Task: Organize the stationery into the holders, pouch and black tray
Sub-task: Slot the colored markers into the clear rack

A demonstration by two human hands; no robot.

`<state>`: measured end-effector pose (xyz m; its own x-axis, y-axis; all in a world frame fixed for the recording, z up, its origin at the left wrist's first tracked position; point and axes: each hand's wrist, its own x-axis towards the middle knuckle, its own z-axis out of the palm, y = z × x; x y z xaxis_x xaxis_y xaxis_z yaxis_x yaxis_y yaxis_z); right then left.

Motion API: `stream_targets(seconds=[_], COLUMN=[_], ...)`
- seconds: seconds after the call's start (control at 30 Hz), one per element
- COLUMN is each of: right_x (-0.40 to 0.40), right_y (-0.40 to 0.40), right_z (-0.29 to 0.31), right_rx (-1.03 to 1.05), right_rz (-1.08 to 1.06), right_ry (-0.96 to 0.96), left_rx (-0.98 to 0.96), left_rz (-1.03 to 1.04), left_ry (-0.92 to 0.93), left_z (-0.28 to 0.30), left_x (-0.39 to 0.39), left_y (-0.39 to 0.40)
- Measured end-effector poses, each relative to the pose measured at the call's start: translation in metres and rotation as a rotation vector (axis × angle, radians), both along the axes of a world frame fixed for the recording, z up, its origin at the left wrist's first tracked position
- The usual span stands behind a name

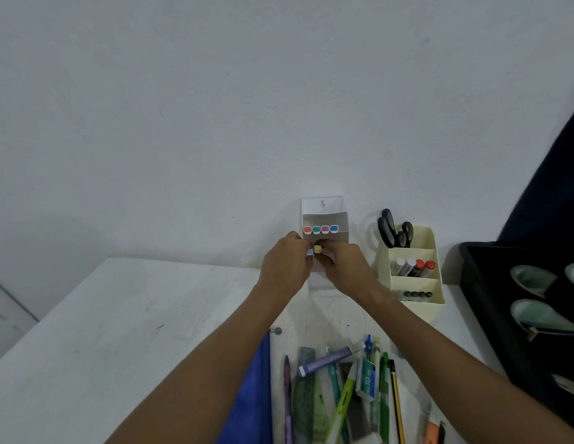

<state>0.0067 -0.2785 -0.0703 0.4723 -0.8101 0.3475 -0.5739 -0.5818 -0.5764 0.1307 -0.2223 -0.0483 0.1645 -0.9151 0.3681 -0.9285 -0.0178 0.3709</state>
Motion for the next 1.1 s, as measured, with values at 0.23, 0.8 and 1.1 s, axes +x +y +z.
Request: stream_targets(seconds=[0.23,0.8,1.1], right_x=[-0.018,-0.001,-0.005], right_y=[0.018,-0.004,0.004], right_z=[0.006,-0.015,-0.008], right_rx=[-0.096,-0.034,-0.078], right_rz=[0.062,-0.074,-0.029], right_ry=[-0.093,0.103,0.111], left_rx=[0.009,-0.019,0.0], left_rz=[-0.024,-0.008,-0.034], left_ry=[0.003,0.052,0.002], left_z=[-0.002,-0.007,-0.005], left_x=[-0.002,-0.006,-0.008], left_y=[-0.003,-0.006,0.002])
